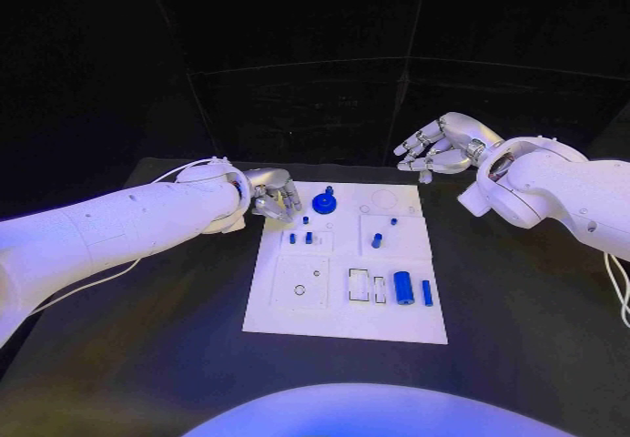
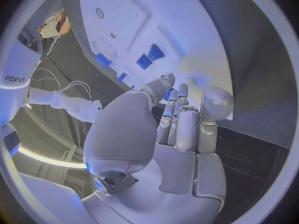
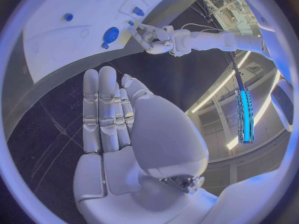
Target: Assemble the parts on the task board
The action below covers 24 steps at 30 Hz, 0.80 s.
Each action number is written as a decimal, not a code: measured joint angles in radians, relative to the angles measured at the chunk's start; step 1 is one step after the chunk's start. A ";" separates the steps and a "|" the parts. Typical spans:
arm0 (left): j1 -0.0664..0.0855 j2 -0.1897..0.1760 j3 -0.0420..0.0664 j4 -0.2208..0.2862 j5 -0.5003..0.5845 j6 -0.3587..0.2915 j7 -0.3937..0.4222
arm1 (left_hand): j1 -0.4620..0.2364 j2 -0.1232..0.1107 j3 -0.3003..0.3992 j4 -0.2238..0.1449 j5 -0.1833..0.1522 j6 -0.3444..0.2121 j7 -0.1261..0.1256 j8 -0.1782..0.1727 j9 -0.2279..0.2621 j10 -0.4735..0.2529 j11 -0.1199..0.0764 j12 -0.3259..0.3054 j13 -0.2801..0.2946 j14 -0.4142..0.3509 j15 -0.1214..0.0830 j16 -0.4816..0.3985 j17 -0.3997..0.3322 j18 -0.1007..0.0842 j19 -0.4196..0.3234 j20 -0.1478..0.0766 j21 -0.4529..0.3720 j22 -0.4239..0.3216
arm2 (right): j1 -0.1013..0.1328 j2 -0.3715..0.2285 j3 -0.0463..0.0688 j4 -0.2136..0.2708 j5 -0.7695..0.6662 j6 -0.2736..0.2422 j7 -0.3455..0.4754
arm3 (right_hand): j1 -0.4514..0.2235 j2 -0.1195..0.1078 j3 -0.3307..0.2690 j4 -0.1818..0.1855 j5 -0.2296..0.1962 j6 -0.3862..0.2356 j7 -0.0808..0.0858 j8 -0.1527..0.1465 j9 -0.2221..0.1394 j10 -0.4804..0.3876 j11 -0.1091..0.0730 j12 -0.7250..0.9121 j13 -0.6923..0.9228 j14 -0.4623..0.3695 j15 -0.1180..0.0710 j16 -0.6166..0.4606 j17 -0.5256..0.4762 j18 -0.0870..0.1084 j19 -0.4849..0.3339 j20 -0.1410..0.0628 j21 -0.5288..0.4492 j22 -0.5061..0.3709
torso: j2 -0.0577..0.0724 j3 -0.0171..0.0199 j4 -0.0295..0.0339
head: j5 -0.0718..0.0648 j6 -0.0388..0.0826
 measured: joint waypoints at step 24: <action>-0.007 -0.146 0.002 0.299 1.049 -0.222 0.375 | -0.026 0.034 -0.023 0.018 0.000 0.058 0.006 0.029 0.002 0.024 -0.002 0.066 0.012 -0.188 0.009 -0.266 -0.454 0.046 -0.174 0.010 -0.337 -0.274 | -0.122 0.004 -0.002 0.046 -0.635 0.021 -0.136 | -0.076 -0.076 0.186 -0.036 -0.045 0.019 0.002 -0.024 -0.010 0.005 0.016 -0.152 -0.130 0.008 0.004 0.400 0.277 -0.031 0.098 0.006 0.312 0.340 | -0.001 -0.0017 0.0013 | -0.066 0.023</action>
